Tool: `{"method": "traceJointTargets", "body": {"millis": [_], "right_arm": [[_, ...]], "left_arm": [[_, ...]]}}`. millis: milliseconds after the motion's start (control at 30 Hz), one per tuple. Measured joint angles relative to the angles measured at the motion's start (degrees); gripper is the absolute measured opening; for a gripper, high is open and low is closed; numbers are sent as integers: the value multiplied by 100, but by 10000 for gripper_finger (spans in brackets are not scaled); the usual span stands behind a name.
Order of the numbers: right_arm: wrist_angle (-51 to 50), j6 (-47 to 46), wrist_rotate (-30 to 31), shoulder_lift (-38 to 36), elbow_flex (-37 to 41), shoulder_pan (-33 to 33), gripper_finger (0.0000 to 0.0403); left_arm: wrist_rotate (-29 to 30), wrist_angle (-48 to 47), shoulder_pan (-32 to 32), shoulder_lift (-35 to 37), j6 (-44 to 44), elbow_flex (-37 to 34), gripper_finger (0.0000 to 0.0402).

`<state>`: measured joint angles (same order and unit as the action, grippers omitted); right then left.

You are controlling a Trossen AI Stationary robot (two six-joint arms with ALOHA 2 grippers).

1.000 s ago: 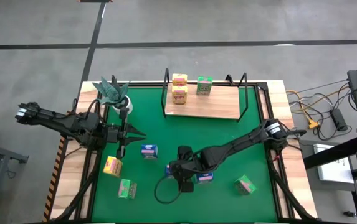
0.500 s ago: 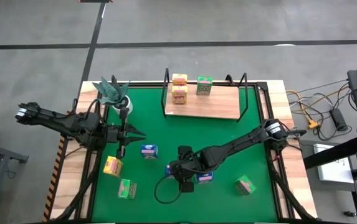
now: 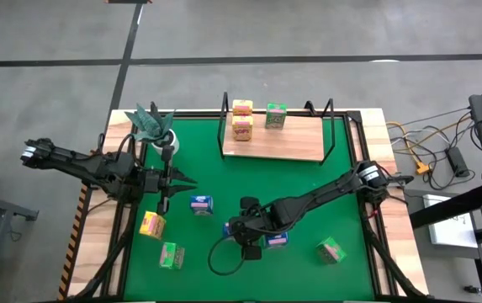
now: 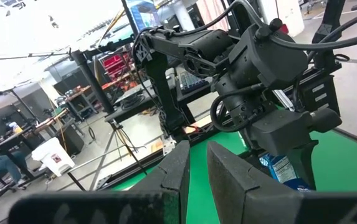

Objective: Stack cereal on shelf
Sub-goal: Put the center blue cereal box on the shelf

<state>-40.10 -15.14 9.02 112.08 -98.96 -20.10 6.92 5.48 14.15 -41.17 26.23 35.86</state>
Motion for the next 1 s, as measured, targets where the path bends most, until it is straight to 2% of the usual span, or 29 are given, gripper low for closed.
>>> {"method": "traceJointTargets", "body": {"millis": [233,367,733,1000], "right_arm": [[-64,191,-49,-42,-180,13,167],[-483,302,-50,-151,-369,42,167],[-1197,592,-50,-985,-459,291,167],[-1975,1077,-6,-1688,-390,723,167]], "left_arm": [[0,0,0,0,-44,0,38],[-2,0,2,0,-134,0,38],[-4,4,0,0,-277,0,38],[-17,2,2,-9,-279,0,38]]}}
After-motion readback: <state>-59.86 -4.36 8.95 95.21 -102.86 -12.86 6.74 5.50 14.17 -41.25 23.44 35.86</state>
